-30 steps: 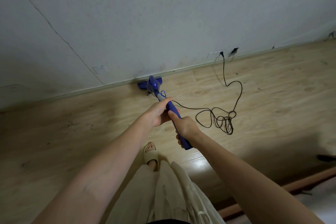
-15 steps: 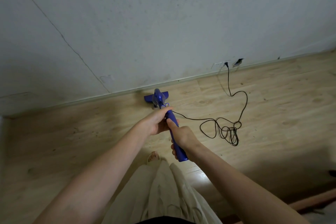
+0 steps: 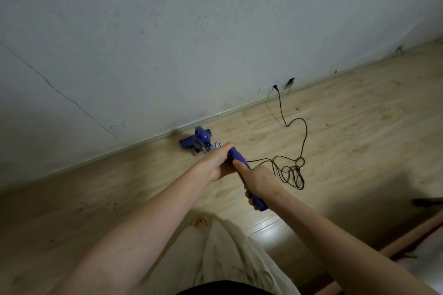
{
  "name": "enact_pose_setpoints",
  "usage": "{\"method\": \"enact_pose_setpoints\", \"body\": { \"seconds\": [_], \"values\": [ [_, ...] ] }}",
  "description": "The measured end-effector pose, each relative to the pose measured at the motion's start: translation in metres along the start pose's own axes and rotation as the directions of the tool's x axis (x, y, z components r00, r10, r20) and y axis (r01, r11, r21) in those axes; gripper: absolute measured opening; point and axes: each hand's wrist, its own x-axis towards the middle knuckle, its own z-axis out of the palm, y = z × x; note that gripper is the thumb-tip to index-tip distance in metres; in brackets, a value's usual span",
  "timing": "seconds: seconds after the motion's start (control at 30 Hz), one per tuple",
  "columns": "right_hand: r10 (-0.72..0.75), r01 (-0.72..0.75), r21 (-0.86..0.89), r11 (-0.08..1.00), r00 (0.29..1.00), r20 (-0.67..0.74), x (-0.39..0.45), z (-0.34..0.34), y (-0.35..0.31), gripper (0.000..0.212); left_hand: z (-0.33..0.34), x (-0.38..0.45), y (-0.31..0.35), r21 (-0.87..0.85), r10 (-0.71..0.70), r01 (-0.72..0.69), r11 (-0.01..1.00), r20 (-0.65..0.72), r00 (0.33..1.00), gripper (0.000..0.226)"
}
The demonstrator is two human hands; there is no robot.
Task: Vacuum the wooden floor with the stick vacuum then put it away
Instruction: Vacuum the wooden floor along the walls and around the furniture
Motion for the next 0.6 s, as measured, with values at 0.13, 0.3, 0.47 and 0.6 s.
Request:
{"method": "enact_pose_setpoints", "body": {
  "seconds": [0.13, 0.3, 0.47, 0.6],
  "values": [
    [0.052, -0.051, 0.050, 0.997, 0.999, -0.010, -0.012, -0.012, 0.002, 0.051, 0.014, -0.001, -0.001, 0.043, -0.061, 0.059, 0.997, 0.066, 0.996, 0.031],
    [0.063, -0.061, 0.073, 0.995, 0.998, -0.021, -0.008, -0.026, 0.002, 0.053, 0.027, 0.004, 0.003, 0.090, -0.081, 0.074, 0.993, 0.070, 0.994, 0.028],
    [0.022, -0.024, 0.080, 0.997, 0.999, 0.025, 0.012, -0.032, -0.002, 0.052, 0.032, 0.018, 0.011, 0.090, -0.043, 0.037, 0.995, 0.055, 0.998, 0.031],
    [-0.043, 0.038, 0.065, 0.997, 0.997, 0.067, 0.030, -0.043, -0.006, 0.048, 0.041, 0.031, 0.014, 0.045, 0.023, -0.022, 0.999, -0.011, 1.000, 0.040]
  ]
}}
